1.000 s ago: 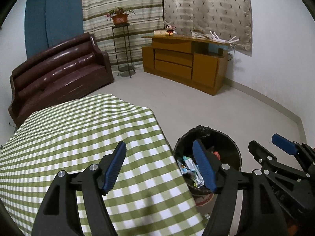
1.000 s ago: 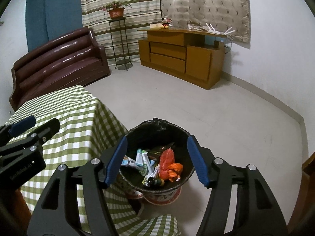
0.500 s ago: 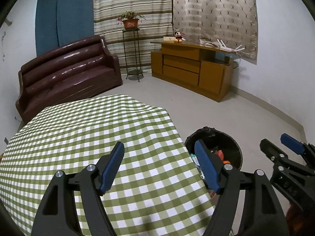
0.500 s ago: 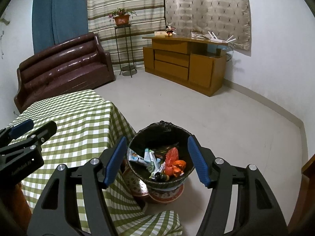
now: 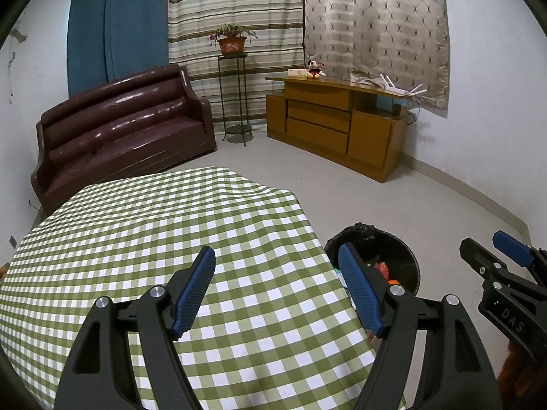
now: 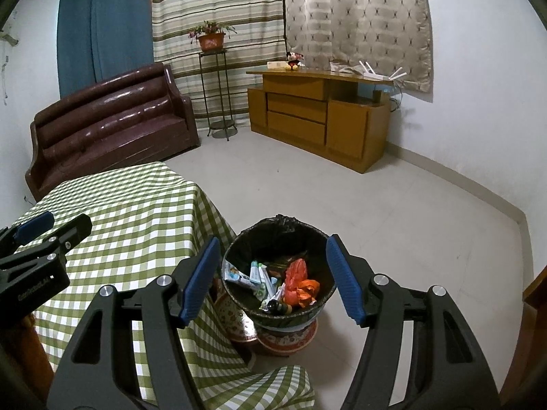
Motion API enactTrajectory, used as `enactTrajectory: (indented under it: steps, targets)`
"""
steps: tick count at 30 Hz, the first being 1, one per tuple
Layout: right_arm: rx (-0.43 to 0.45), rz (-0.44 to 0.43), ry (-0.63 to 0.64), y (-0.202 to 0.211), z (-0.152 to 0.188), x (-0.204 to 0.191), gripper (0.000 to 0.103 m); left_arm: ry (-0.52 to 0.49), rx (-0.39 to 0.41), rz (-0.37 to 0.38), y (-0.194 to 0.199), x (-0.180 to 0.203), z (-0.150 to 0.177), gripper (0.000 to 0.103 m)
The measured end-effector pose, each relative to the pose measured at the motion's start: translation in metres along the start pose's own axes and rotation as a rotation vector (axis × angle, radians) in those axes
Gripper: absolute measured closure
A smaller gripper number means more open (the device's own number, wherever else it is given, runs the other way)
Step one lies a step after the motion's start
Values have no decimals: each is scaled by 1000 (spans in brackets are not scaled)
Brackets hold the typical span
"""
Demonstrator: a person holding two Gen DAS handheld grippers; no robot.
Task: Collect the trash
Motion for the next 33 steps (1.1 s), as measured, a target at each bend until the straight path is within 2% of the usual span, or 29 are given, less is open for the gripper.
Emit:
enactTrajectory:
  steps: [33]
  targets:
    - [-1, 0, 4, 2, 2, -3, 40, 6, -3, 1, 5, 2, 3, 30]
Point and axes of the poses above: each gripper's, at about its wrist camera, not at the fingertips, and y roughly against the way its jaws point, x to its right, z to its underside, the point moved 4 cm from there along -y, roughly the way its jaws point, and after that the axes turned 10 degrees about z, right-handed, at the moved point
